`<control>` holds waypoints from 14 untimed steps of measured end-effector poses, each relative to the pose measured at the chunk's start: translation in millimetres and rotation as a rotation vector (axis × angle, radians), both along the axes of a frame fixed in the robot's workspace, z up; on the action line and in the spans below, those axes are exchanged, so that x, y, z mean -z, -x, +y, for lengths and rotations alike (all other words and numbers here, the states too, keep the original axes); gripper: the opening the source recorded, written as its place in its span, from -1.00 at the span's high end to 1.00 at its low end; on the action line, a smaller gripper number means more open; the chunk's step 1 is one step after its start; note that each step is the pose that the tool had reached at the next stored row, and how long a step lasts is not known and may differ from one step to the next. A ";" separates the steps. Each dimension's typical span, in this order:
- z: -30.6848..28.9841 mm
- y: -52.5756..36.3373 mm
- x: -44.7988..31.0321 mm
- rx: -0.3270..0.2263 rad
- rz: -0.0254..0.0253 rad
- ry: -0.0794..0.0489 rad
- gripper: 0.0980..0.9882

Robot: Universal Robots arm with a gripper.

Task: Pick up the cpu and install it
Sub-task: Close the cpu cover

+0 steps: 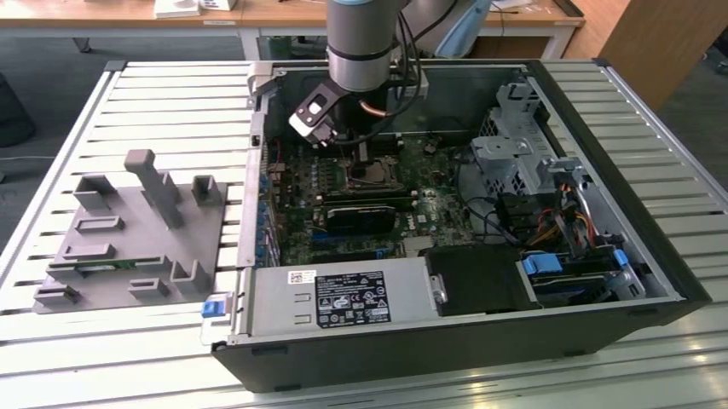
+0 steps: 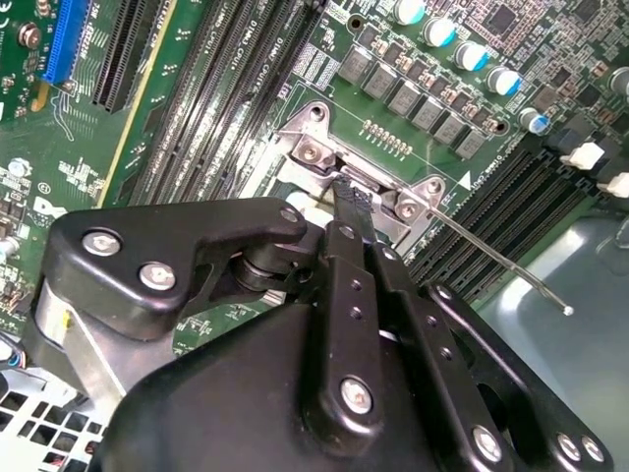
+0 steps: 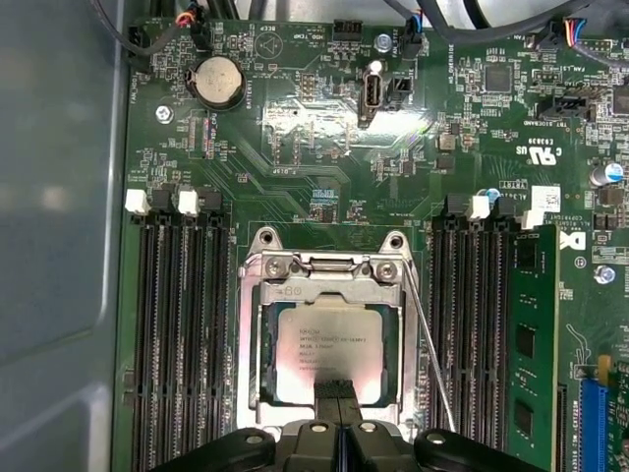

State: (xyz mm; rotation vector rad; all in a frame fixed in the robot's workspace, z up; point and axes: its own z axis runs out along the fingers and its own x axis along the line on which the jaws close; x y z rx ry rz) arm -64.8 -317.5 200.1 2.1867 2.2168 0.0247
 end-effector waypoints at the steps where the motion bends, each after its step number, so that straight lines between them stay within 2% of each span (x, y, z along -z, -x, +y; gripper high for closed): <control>1: 0.0 -0.3 0.1 0.000 0.0002 0.000 0.98; 9: 0.2 -2.9 -0.1 0.000 -0.0006 0.000 0.98; 14: 0.0 -2.9 -7.7 0.000 0.0001 0.000 0.98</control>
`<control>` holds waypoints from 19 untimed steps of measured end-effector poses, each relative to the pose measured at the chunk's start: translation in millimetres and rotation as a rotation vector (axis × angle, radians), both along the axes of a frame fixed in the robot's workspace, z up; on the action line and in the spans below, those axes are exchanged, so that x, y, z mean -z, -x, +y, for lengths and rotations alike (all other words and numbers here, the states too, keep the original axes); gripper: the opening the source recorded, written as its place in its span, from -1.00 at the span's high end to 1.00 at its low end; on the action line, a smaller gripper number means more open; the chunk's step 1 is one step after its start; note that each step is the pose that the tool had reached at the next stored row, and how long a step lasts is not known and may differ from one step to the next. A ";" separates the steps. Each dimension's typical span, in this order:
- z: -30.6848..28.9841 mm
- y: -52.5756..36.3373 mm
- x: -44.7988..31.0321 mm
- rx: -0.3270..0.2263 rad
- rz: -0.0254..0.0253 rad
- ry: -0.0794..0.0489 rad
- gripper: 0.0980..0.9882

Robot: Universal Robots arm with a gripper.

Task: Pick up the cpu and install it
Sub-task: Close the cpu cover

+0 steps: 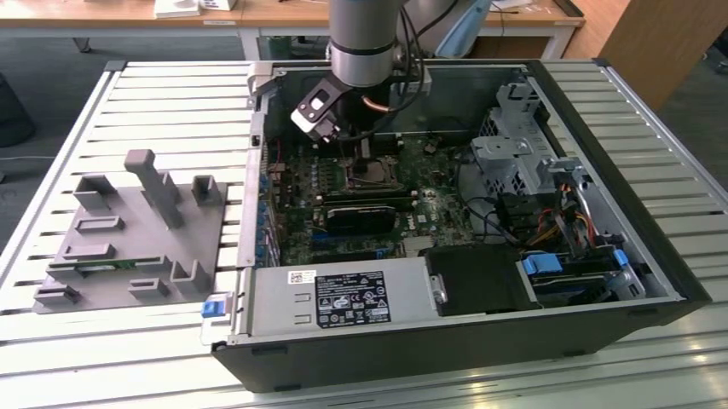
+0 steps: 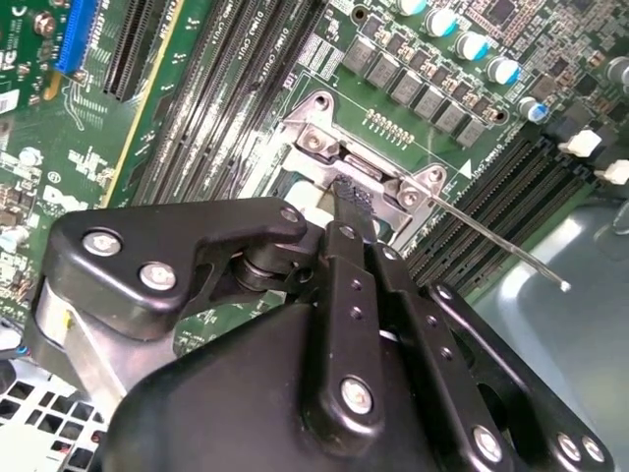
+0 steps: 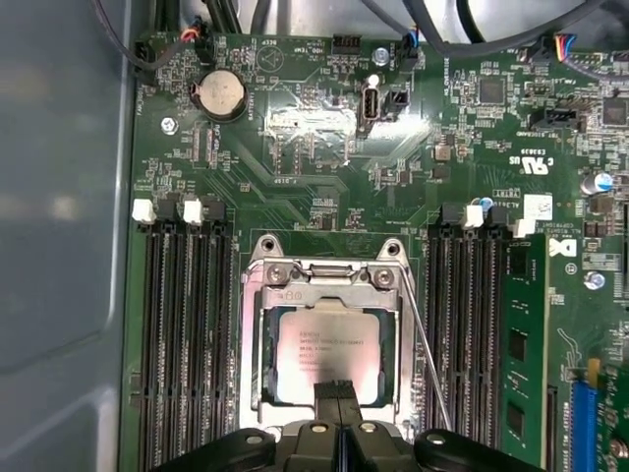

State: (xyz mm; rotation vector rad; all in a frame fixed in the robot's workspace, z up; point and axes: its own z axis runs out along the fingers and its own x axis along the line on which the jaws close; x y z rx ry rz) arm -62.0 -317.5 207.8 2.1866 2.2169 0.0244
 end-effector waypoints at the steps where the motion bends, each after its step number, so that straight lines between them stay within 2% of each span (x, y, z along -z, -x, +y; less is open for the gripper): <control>1: 0.0 -0.1 -0.7 0.000 0.0000 0.000 0.98; 19: 0.0 -18.6 -0.7 0.000 0.0006 0.000 0.98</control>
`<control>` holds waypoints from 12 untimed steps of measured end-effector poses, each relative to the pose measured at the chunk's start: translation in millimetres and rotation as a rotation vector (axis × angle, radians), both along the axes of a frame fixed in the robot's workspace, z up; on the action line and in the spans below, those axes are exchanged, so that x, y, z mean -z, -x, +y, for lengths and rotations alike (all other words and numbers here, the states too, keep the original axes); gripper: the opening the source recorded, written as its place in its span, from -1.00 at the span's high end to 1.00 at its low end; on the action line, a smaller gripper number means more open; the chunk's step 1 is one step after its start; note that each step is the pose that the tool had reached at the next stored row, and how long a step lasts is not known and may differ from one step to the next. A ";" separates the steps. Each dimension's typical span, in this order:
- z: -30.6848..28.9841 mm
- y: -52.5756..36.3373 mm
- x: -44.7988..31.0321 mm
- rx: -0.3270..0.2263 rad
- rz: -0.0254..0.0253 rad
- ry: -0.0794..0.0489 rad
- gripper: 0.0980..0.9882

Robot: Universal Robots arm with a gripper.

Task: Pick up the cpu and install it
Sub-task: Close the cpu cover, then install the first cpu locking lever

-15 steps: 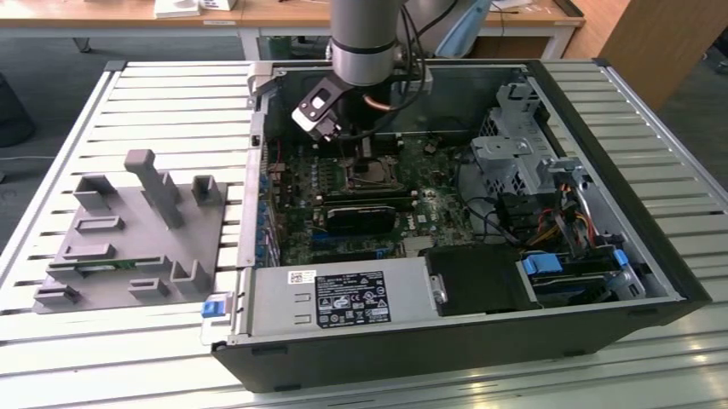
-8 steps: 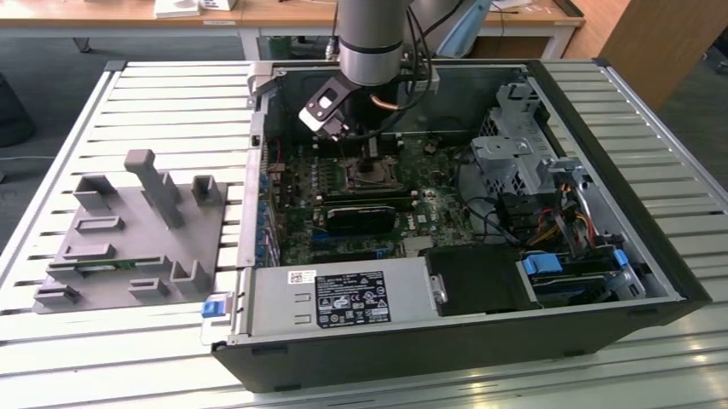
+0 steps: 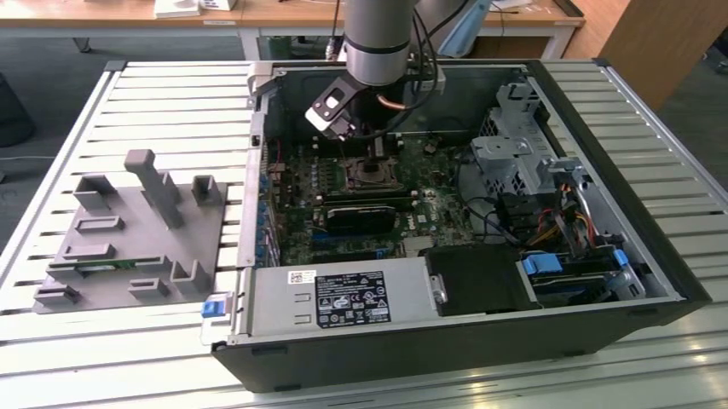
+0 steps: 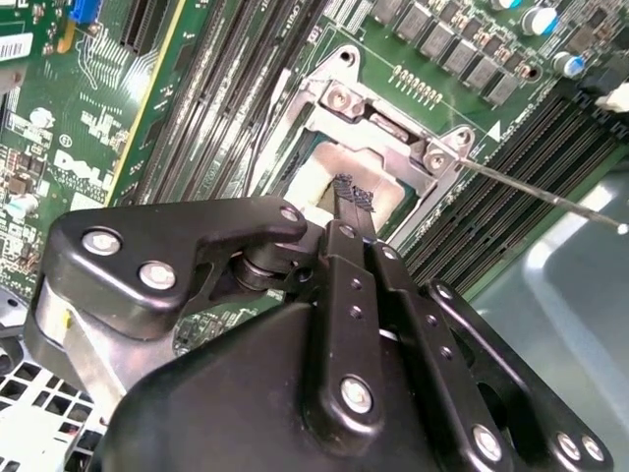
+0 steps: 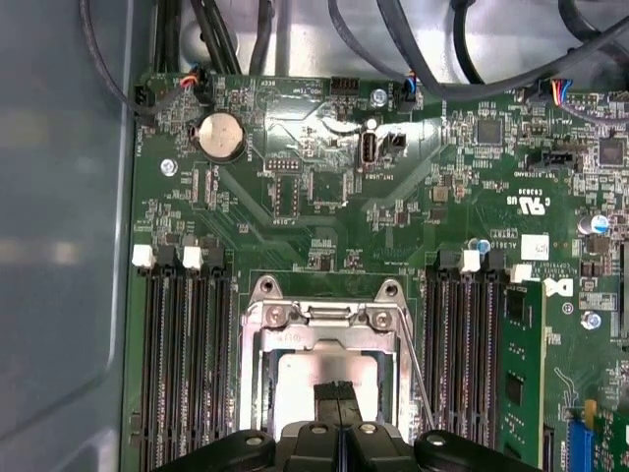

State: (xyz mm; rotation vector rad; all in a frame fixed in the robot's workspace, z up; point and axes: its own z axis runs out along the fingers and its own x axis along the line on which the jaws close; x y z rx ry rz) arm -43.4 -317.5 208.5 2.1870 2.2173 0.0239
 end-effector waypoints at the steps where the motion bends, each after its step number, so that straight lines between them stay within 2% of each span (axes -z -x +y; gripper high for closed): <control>1: 0.0 -0.5 0.0 0.000 0.0000 0.000 0.98; 7: 0.0 -0.8 -0.8 0.000 0.0000 0.000 0.98; 12: 0.0 -0.8 -4.4 0.000 0.0000 0.000 0.98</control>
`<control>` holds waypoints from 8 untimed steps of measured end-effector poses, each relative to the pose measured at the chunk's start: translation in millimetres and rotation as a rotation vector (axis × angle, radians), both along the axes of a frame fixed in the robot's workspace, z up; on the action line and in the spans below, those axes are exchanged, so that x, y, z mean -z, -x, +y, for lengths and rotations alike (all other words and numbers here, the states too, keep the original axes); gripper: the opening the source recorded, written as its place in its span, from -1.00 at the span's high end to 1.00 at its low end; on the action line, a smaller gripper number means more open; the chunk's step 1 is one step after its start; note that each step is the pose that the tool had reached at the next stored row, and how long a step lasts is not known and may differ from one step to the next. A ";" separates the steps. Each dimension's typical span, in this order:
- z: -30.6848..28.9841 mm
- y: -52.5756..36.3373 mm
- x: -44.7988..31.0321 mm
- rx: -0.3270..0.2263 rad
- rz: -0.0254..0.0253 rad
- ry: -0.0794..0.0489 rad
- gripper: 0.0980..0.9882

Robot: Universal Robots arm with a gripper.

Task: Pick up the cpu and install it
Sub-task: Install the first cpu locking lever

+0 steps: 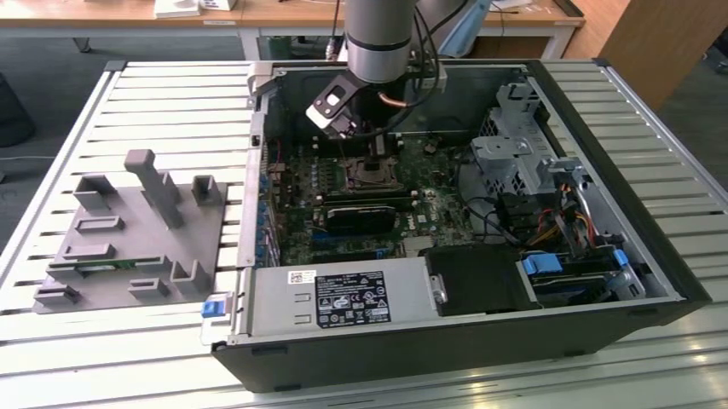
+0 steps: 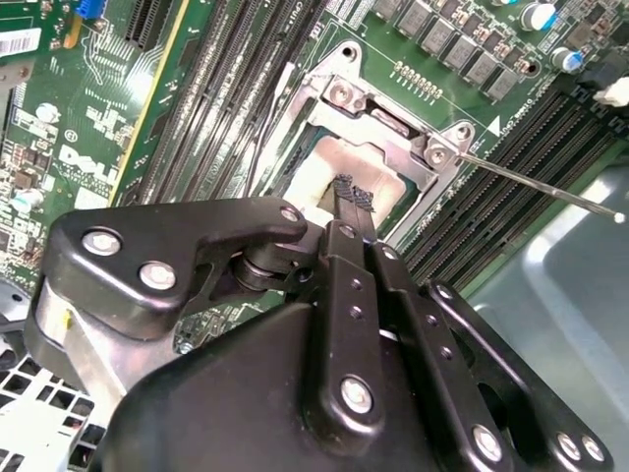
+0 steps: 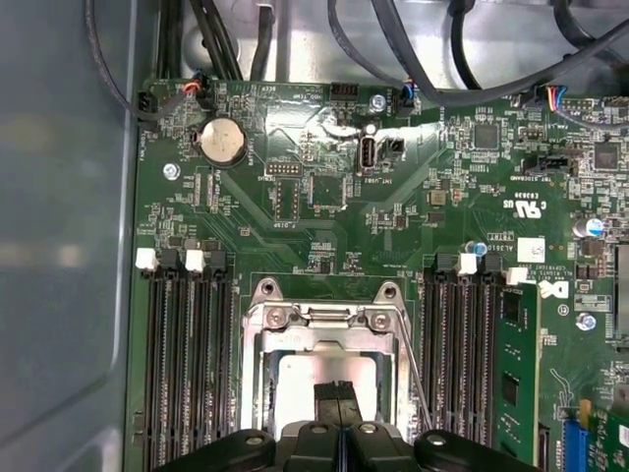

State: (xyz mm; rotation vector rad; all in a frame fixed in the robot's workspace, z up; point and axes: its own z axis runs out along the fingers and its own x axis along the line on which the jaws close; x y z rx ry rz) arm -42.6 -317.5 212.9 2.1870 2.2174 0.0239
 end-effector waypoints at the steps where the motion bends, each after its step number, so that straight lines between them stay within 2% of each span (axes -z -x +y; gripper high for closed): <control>1: 0.0 0.0 -1.2 0.000 0.0000 0.000 0.98; 8: 0.0 0.0 -13.7 0.000 0.0000 0.000 0.98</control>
